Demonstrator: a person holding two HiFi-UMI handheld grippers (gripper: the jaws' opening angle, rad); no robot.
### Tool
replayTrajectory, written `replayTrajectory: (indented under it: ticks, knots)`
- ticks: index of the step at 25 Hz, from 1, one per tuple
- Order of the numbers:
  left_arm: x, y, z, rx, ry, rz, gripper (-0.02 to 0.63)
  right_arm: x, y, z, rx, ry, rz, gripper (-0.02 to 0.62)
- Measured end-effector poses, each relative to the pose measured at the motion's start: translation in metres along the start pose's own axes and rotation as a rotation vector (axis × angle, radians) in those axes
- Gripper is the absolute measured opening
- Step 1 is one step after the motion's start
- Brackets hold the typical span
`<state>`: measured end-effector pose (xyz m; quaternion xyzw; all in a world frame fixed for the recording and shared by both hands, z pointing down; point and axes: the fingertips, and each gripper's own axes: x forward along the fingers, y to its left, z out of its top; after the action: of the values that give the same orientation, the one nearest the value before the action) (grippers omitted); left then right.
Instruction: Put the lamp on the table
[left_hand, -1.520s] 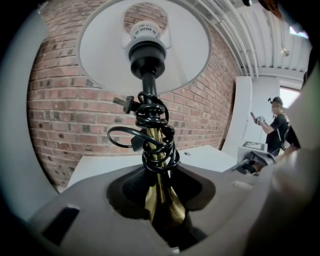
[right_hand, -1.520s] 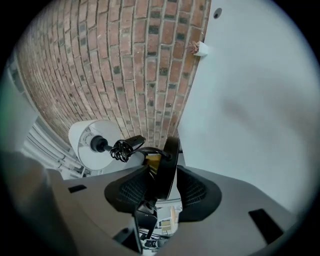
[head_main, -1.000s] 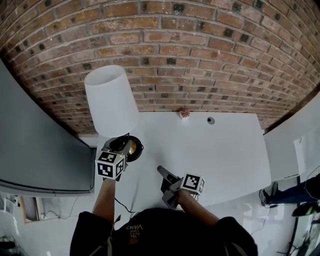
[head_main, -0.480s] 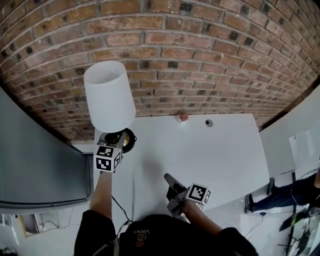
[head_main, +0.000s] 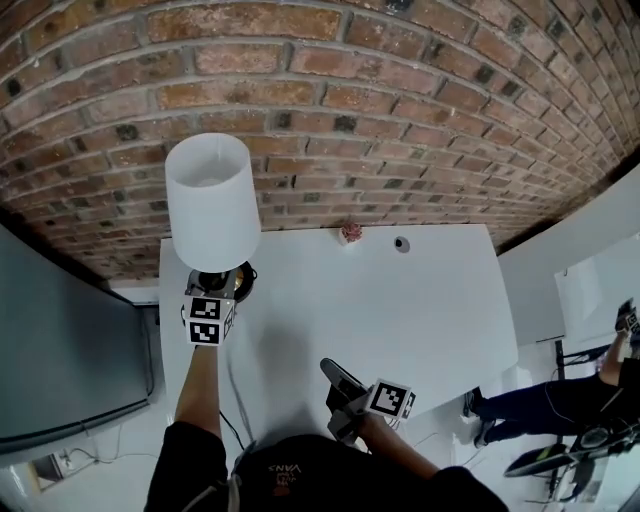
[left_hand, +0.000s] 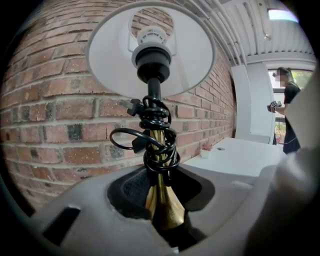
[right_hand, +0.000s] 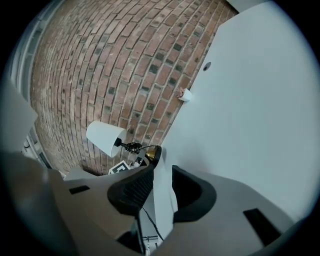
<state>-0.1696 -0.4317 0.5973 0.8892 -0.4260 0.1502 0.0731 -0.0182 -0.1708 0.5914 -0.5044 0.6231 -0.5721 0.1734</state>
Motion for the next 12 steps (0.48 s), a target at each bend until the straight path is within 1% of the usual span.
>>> replayTrajectory:
  ticks: [1,3,5,7,10,12]
  knots:
    - [0.004,-0.001,-0.003,-0.007,-0.004,-0.001,0.120,0.001,-0.001,0.001,-0.009,0.003,-0.010,0.101]
    - [0.011,0.000,-0.009,-0.018,-0.010,-0.003,0.120,0.007,0.004,0.009,-0.083,0.010,0.022,0.101]
    - [0.019,0.002,-0.013,-0.022,-0.013,-0.001,0.118,0.014,0.006,0.013,-0.112,0.016,0.033,0.100]
    - [0.026,0.005,-0.019,-0.018,-0.010,0.007,0.118,0.020,0.005,0.015,-0.099,0.026,0.027,0.098]
    - [0.036,0.010,-0.028,0.005,-0.002,0.027,0.117,0.026,-0.003,0.008,-0.014,0.046,-0.023,0.098]
    - [0.040,0.012,-0.028,0.016,-0.013,0.031,0.117,0.032,-0.004,0.007,-0.009,0.065,-0.025,0.098]
